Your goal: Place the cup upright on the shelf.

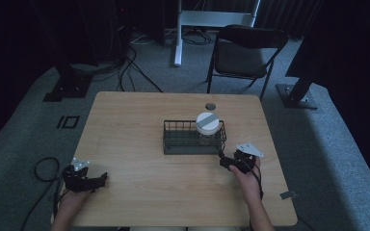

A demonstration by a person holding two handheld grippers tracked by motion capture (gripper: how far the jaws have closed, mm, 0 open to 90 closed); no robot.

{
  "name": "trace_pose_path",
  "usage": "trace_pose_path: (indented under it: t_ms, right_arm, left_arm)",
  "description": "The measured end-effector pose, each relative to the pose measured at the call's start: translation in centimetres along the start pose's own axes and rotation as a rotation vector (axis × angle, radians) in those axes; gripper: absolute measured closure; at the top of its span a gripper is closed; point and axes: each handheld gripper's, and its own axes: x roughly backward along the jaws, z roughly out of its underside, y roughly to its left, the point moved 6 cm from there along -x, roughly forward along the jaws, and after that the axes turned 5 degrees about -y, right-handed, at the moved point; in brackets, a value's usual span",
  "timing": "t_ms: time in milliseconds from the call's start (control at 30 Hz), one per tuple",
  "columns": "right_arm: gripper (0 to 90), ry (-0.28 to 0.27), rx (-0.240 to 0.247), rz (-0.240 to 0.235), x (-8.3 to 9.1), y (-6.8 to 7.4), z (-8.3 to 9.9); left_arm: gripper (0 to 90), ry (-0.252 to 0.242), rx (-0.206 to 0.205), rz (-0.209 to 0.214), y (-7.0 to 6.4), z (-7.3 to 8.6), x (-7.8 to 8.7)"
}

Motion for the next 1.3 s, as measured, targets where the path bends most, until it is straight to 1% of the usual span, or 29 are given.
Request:
trace_pose_path:
  t_ms: [100, 167, 267, 300, 400, 467, 567, 733, 900, 1033, 1300]
  right_arm:
    - [13.4, 0.01, -0.006, 0.005, -0.1, -0.2, 0.4]
    - [13.5, 0.027, -0.006, 0.011, -0.2, -0.6, 1.0]
    - [13.4, 0.035, -0.005, 0.017, -0.3, -0.8, 1.2]
    - [13.4, 0.047, -0.006, 0.019, -0.3, -1.0, 1.5]
    - [13.3, 0.072, 0.028, 0.014, -0.3, -1.2, 1.8]
    - [13.0, 0.086, 0.016, 0.002, -0.4, -1.2, 2.0]
    - [13.0, 0.107, 0.019, 0.002, -0.5, -1.4, 2.5]
    - [13.0, 0.121, 0.006, 0.001, -0.3, -1.9, 2.7]
    - [13.2, 0.134, 0.002, 0.019, 0.0, -2.8, 3.0]
    - [13.2, 0.155, 0.019, 0.02, 0.3, -3.3, 3.3]
    - [13.1, 0.183, 0.025, -0.002, 0.4, -3.7, 3.8]
  left_arm:
    - [0.1, 0.001, -0.001, 0.0, 0.0, 0.0, 0.0]
    - [0.1, 0.001, -0.002, 0.0, 0.0, 0.0, 0.0]
    - [0.1, 0.001, -0.002, 0.0, 0.0, 0.0, 0.0]
    - [0.1, 0.002, -0.002, 0.0, 0.0, 0.0, 0.0]
    - [0.1, 0.001, -0.002, 0.0, 0.0, 0.0, 0.0]
    - [0.1, 0.001, -0.002, 0.0, 0.0, 0.0, 0.0]
    - [0.1, 0.001, -0.001, 0.0, 0.0, 0.0, 0.0]
    - [0.1, 0.001, -0.001, 0.0, 0.0, 0.0, 0.0]
    - [0.1, 0.001, -0.002, 0.0, 0.0, 0.0, 0.0]
    - [0.1, 0.001, -0.001, 0.0, 0.0, 0.0, 0.0]
    - [0.1, 0.001, -0.002, 0.0, 0.0, 0.0, 0.0]
